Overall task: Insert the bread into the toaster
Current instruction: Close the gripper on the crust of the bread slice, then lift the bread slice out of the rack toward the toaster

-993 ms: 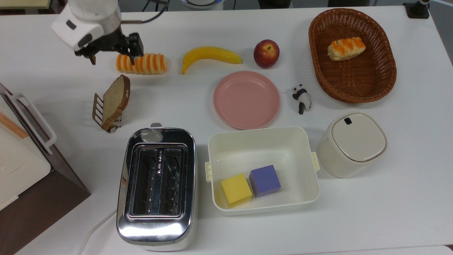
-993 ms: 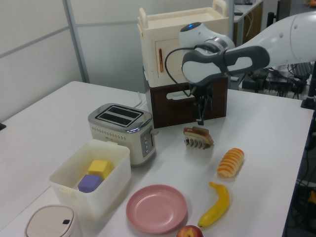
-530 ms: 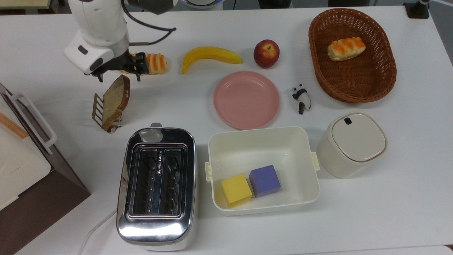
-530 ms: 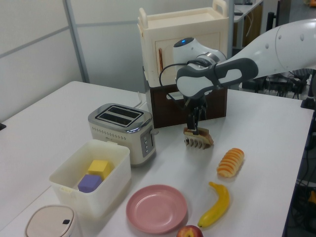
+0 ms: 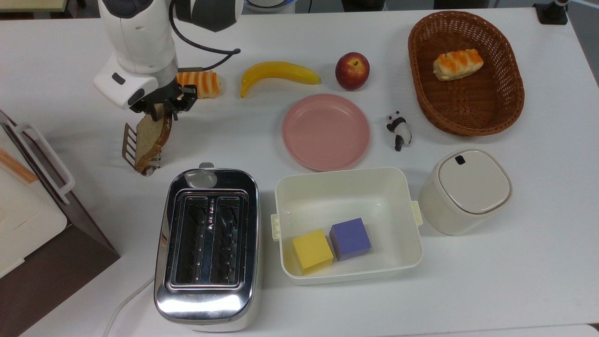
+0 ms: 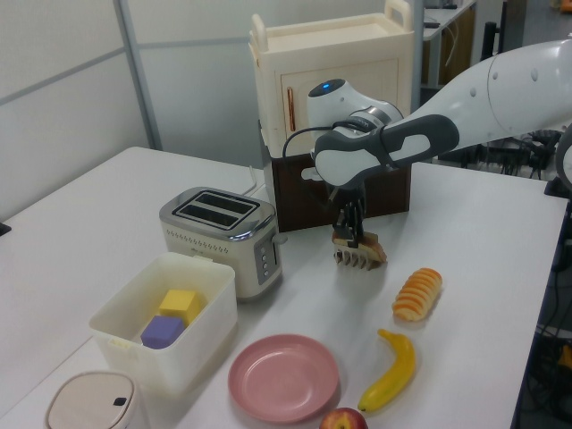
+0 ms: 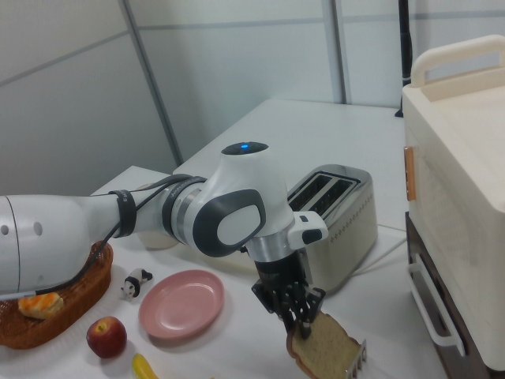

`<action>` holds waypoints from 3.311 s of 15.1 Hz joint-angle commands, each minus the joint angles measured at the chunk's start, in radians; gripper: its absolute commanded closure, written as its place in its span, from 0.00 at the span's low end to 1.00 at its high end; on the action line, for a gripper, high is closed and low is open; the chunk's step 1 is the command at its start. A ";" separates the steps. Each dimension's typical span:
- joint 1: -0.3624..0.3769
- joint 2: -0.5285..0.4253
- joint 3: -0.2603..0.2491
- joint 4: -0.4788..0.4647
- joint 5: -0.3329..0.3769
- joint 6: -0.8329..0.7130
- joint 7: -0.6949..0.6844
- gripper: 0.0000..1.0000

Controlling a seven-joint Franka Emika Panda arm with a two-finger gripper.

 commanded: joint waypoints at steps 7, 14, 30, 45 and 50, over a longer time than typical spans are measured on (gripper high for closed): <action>0.001 -0.019 0.001 0.005 -0.017 0.007 0.014 1.00; -0.019 -0.046 -0.009 0.046 -0.019 -0.053 -0.038 1.00; -0.042 -0.081 0.001 0.204 0.153 -0.096 0.000 1.00; -0.036 -0.062 0.101 0.226 0.501 0.453 0.147 1.00; -0.034 -0.023 0.125 0.223 0.511 0.502 0.147 1.00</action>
